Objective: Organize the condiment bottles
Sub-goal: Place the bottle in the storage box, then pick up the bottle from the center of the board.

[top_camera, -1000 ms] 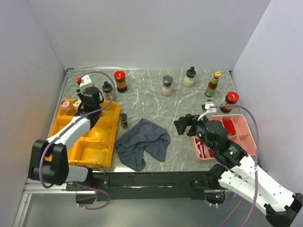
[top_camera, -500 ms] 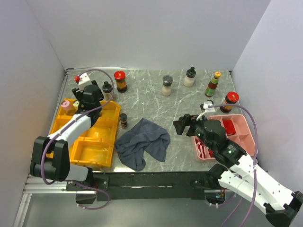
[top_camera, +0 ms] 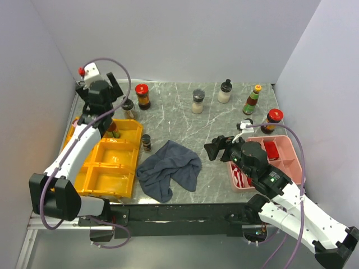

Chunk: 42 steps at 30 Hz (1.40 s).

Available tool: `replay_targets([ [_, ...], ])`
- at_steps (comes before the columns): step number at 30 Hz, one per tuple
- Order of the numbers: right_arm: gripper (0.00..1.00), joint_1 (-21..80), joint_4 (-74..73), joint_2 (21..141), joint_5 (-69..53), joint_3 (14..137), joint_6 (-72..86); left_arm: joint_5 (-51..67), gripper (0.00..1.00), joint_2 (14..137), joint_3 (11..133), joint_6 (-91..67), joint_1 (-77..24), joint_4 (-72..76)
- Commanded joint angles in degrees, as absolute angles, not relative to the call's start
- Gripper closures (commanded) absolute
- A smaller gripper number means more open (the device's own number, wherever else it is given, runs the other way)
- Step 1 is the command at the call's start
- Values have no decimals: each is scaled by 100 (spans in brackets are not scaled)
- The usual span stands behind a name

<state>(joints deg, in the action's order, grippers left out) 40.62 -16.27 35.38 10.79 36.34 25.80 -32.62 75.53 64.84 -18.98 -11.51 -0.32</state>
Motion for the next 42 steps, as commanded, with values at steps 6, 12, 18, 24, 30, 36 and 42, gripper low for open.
replay_targets([
  [6,6,4078,-1450,3349,1002,3726,2479,-2558,5,8945,8314,-1723,-1178,-1863],
  [12,6,4078,-1450,3296,984,3727,2470,-2461,5,9956,9254,-1486,-1178,-2390],
  [18,6,4078,-1424,3313,984,3718,2452,-2408,7,10765,9738,-1196,-1178,-2452],
  [24,6,4078,-1380,3357,984,3683,2452,-1899,9,11153,9800,-1002,-1178,-2347],
  [30,6,4087,-1354,3436,984,3691,2435,-1688,12,11276,9563,-1011,-1151,-2180],
  [36,6,4078,-1345,3472,975,3691,2452,-1687,14,11531,9518,-1002,-1143,-2214],
  [42,6,4078,-1327,3454,993,3683,2443,-1714,19,11751,9677,-1020,-1134,-2347],
])
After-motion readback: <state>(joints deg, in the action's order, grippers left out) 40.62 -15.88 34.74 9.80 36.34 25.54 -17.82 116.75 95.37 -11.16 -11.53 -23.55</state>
